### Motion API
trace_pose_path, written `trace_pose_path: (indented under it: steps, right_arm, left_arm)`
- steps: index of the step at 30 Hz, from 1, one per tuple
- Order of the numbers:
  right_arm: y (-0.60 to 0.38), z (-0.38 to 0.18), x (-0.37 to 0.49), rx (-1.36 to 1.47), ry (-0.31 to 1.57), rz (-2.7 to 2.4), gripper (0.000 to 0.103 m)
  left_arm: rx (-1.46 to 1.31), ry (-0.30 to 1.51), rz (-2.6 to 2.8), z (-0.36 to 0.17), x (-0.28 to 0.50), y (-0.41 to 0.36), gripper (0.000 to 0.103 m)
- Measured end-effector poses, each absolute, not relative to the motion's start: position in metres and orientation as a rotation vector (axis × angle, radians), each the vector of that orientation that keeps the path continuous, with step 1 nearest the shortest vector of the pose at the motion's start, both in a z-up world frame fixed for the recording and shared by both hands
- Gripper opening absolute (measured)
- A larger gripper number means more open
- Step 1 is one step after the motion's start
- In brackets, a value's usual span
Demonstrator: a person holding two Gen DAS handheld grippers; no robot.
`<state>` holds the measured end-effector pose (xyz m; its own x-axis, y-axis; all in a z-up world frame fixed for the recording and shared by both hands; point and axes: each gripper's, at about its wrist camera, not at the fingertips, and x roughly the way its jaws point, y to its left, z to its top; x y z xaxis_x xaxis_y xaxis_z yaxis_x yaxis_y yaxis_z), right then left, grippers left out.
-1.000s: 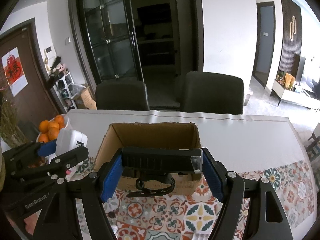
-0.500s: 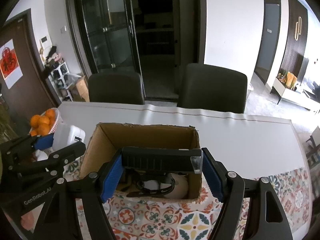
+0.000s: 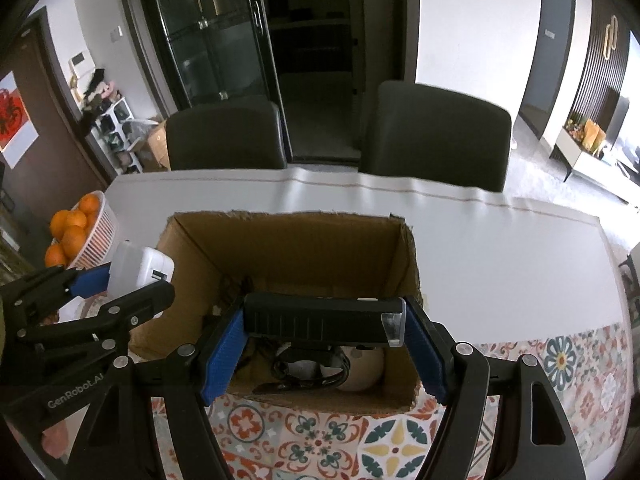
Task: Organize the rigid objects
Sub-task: 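Open both grippers to drop charger and flashlight inside box, then withdraw both tools from the box back over the table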
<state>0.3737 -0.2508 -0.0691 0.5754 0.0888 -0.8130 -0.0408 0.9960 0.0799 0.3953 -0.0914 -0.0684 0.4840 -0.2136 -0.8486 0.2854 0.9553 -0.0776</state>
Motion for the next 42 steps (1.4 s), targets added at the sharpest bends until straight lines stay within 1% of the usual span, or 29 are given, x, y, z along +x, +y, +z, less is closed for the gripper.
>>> trace_pose_path:
  steps: [12, 16, 17, 19, 24, 26, 37, 42]
  right_arm:
    - [-0.249, -0.090, 0.391, 0.058, 1.020, 0.087, 0.075]
    - [-0.247, -0.091, 0.390, 0.036, 1.013, 0.080, 0.077]
    - [-0.247, -0.091, 0.389, 0.031, 1.012, 0.074, 0.077]
    - [-0.247, -0.091, 0.386, 0.028, 1.009, 0.056, 0.077]
    - [-0.253, -0.088, 0.377, 0.056, 1.000, 0.042, 0.077]
    - [-0.254, -0.085, 0.371, 0.060, 0.991, 0.031, 0.077]
    - [-0.251, -0.063, 0.324, 0.062, 0.910, -0.008, 0.077]
    - [-0.249, -0.058, 0.302, 0.040, 0.884, -0.045, 0.077]
  left_arm:
    - [0.050, 1.099, -0.317, -0.094, 0.400, -0.095, 0.047]
    - [0.040, 1.114, -0.309, -0.098, 0.399, -0.092, 0.048]
    - [0.044, 1.106, -0.300, -0.097, 0.397, -0.092, 0.052]
    - [0.050, 1.090, -0.292, -0.093, 0.393, -0.091, 0.056]
    - [0.056, 1.067, -0.265, -0.085, 0.386, -0.091, 0.057]
    - [0.056, 1.064, -0.258, -0.081, 0.379, -0.090, 0.059]
    - [0.061, 1.009, -0.223, -0.061, 0.336, -0.081, 0.059]
    - [0.063, 0.999, -0.207, -0.060, 0.315, -0.077, 0.059]
